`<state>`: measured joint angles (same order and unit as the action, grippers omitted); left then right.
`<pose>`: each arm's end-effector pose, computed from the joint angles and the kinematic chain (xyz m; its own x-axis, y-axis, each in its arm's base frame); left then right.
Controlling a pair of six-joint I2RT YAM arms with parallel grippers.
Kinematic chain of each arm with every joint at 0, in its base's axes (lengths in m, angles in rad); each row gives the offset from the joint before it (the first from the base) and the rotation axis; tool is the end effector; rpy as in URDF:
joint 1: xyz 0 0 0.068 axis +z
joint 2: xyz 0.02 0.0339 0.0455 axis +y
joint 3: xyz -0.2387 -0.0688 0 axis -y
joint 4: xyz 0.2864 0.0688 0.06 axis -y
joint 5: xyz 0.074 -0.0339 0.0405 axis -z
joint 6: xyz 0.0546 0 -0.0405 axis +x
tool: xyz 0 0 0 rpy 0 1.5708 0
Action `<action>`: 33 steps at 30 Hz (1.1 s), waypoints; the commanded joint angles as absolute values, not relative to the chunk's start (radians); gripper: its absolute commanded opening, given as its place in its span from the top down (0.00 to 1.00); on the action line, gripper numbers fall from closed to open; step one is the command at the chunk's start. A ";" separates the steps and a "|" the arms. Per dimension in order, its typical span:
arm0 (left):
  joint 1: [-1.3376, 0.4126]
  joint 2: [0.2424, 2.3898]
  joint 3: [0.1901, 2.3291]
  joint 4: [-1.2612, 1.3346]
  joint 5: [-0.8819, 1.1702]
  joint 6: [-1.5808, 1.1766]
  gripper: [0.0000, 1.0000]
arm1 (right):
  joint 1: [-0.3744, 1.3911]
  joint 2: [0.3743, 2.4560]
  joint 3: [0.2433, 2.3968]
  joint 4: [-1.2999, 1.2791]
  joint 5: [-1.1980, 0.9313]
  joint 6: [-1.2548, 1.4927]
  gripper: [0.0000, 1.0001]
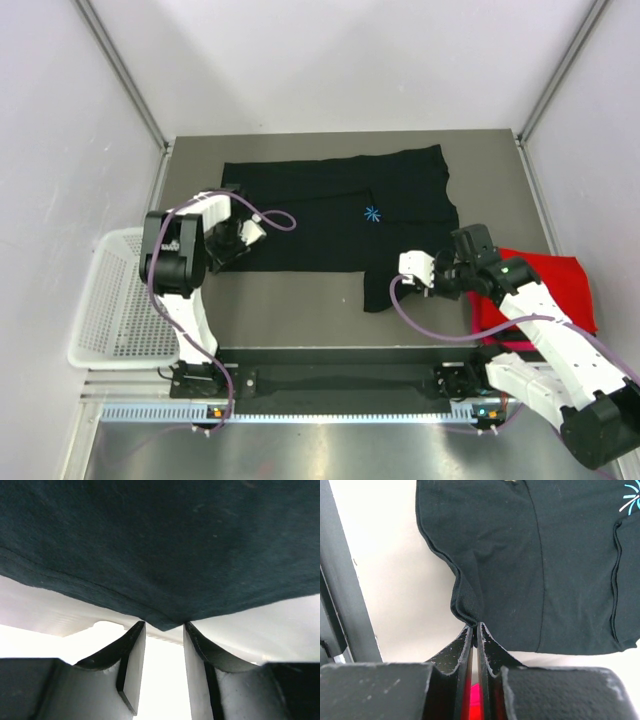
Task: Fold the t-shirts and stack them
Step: Fold the tshirt
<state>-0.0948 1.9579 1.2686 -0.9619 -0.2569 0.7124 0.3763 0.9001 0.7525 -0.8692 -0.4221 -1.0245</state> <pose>0.3588 -0.0202 0.0723 -0.6778 0.6995 0.2263 0.7333 0.6655 0.1392 0.2046 0.1049 0.2124 0.0468 -0.8196 -0.5710 -0.9541 0.1326 -0.2685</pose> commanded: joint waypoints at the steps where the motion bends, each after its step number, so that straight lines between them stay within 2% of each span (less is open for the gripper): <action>1: -0.095 2.051 1.278 -0.828 -0.215 0.729 0.59 | 0.368 0.897 0.761 -0.841 -0.454 -1.015 0.94; 9: -0.124 2.085 1.307 -0.876 -0.192 0.723 0.68 | 0.368 0.891 0.758 -0.851 -0.446 -1.025 0.94; 11: -0.129 2.083 1.312 -0.887 -0.187 0.723 0.77 | 0.370 0.893 0.758 -0.850 -0.446 -1.028 0.95; 12: -0.132 2.080 1.318 -0.899 -0.186 0.721 0.84 | 0.368 0.893 0.758 -0.848 -0.446 -1.029 0.95; 13: -0.132 2.077 1.322 -0.902 -0.184 0.719 0.97 | 0.368 0.897 0.759 -0.847 -0.445 -1.028 0.94; 14: -0.132 2.075 1.327 -0.905 -0.183 0.716 1.00 | 0.368 0.896 0.759 -0.845 -0.445 -1.028 0.95; 26: -0.130 1.832 1.413 -0.980 -0.187 0.695 1.00 | 0.311 0.871 0.870 -0.767 -0.382 -0.905 0.99; 33: -0.129 1.775 1.442 -0.989 -0.198 0.692 1.00 | 0.267 0.887 0.940 -0.724 -0.347 -0.850 1.00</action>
<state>-0.1299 1.8107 1.4178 -0.9932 -0.2092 0.7010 0.2935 0.8886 0.8814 -0.7841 -0.3626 -0.8978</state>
